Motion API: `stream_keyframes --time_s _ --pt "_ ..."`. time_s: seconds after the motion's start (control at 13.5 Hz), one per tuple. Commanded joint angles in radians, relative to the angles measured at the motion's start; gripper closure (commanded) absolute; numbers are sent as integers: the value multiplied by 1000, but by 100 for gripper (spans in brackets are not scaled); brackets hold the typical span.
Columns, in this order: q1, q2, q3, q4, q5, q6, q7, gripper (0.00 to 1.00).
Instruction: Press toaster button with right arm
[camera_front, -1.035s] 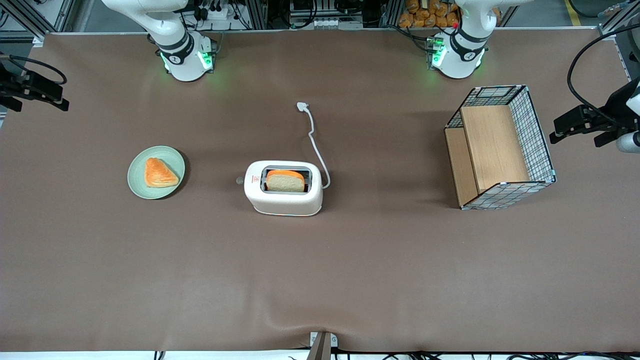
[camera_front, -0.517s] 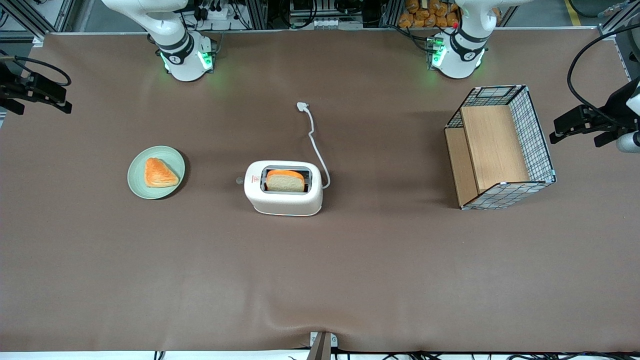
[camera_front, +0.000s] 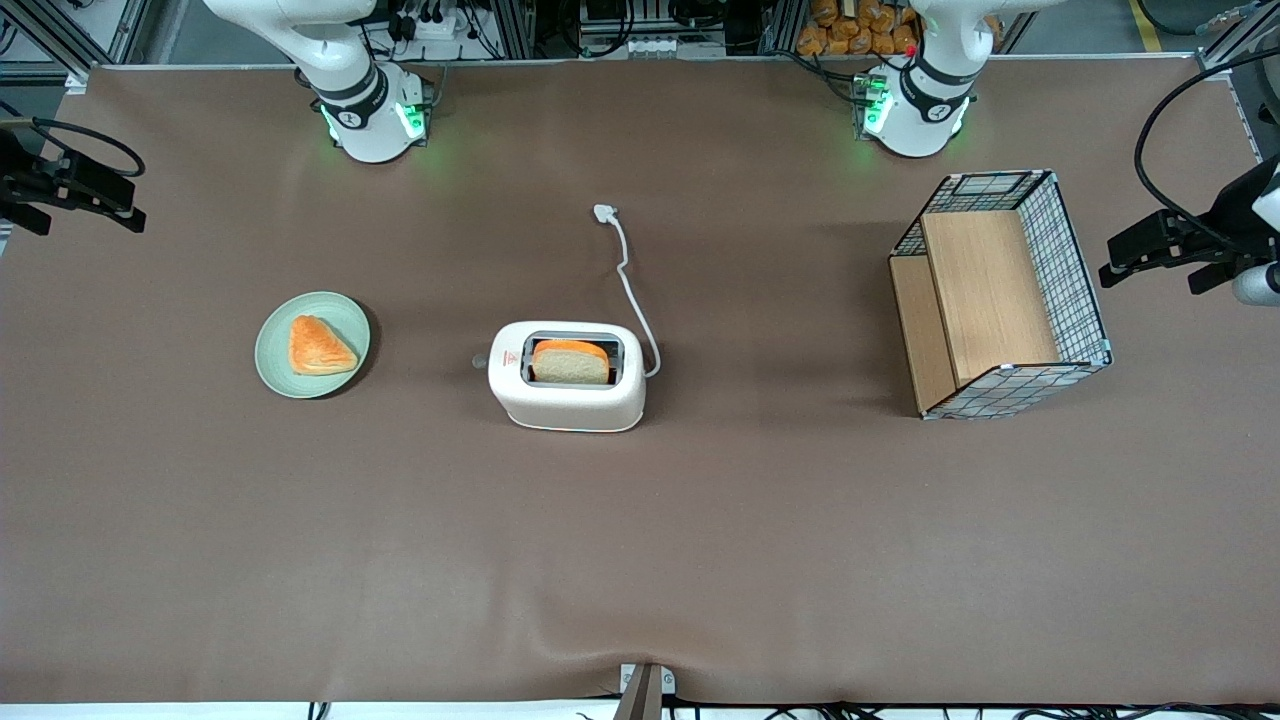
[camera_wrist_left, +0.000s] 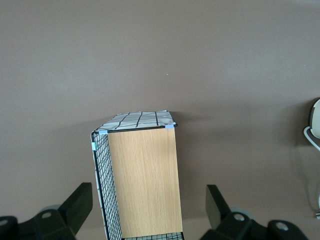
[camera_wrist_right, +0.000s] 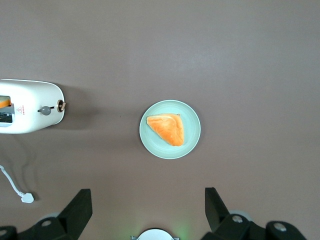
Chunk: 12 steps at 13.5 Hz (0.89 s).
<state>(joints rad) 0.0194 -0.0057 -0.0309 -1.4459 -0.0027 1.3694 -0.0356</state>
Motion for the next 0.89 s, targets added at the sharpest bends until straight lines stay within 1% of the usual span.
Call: stream_keyframes --time_s 0.0,0.81 --pt "-16 -2 16 -7 -17 10 -6 0" --pt "-21 3 14 -2 -11 8 -6 0"
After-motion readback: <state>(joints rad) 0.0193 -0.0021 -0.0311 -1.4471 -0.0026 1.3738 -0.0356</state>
